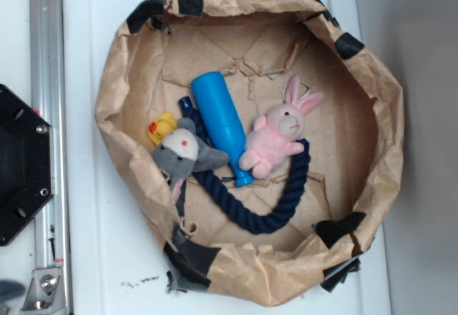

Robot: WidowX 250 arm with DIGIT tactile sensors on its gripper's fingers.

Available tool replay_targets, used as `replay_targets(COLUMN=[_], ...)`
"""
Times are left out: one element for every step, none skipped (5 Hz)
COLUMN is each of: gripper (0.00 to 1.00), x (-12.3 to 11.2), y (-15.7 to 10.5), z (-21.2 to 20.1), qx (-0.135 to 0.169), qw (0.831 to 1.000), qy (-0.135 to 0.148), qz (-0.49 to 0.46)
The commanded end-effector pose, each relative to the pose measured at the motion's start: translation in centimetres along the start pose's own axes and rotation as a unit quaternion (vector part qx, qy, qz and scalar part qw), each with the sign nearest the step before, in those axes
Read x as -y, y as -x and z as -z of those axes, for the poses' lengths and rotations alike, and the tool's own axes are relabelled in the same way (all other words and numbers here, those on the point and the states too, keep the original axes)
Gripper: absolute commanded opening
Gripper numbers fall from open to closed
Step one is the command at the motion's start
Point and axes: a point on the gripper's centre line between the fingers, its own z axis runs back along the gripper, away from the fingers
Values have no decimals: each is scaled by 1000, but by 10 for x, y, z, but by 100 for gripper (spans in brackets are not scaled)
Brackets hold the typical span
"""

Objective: Grab the pink bunny.

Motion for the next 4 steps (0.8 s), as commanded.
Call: replay_targets(gripper=[100, 100, 100, 100], x=[0, -22, -44, -47], y=[0, -45, -91, -135], z=[0, 50, 83, 112], qx=[0, -18, 38, 65], qw=[1000, 997, 983, 976], qy=[0, -7, 20, 26], qz=[0, -69, -179, -208])
